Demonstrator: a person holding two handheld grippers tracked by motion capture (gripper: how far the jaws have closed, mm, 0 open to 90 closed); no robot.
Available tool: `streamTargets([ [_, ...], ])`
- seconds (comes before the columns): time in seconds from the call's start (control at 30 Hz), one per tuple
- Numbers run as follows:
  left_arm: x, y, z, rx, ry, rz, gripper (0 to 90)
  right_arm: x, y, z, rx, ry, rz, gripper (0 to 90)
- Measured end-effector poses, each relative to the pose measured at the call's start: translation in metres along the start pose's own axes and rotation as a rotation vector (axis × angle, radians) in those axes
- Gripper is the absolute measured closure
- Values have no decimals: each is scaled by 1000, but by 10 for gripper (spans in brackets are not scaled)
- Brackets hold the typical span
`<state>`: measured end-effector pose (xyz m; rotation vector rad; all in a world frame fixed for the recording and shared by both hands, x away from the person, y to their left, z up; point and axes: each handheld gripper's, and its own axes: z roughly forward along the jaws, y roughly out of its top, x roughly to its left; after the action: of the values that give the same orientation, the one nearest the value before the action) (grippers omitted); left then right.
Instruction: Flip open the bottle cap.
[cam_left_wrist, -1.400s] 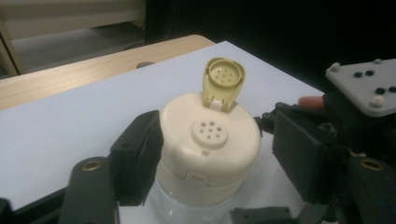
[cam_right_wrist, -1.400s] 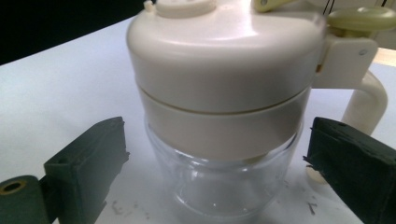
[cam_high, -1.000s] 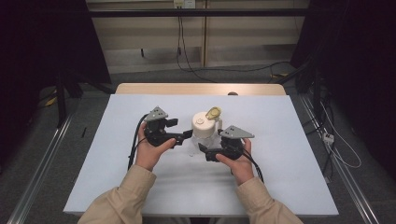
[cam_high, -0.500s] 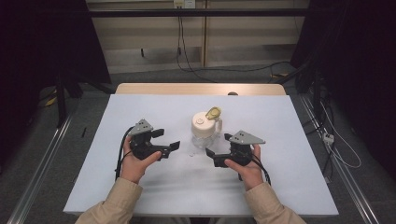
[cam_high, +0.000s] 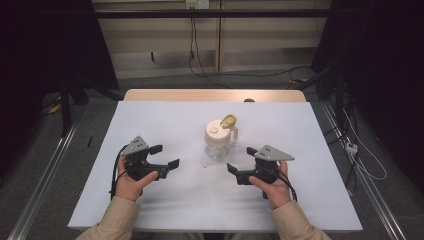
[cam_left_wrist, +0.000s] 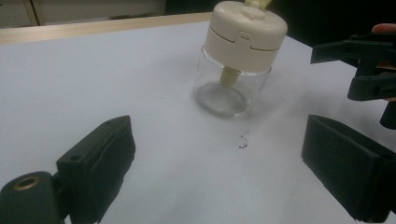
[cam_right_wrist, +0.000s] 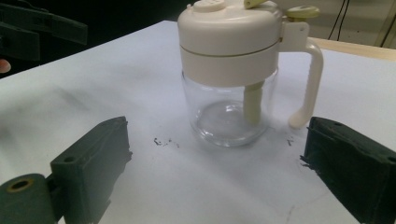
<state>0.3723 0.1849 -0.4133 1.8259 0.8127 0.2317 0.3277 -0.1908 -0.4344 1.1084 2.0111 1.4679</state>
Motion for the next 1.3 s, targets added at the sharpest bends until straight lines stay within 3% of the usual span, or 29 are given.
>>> streamTargets([
  [0.13,5,-5,-7,0,11,-17,91,-5,-4,-6,3,-10,-4,68],
  [0.87,8,-17,-17,8,27,-15,85,-24,-22,-51,-2,-49,-20,68],
  [1.3,12,-21,-25,3,49,-13,85,-31,-31,-66,7,-75,-15,69],
])
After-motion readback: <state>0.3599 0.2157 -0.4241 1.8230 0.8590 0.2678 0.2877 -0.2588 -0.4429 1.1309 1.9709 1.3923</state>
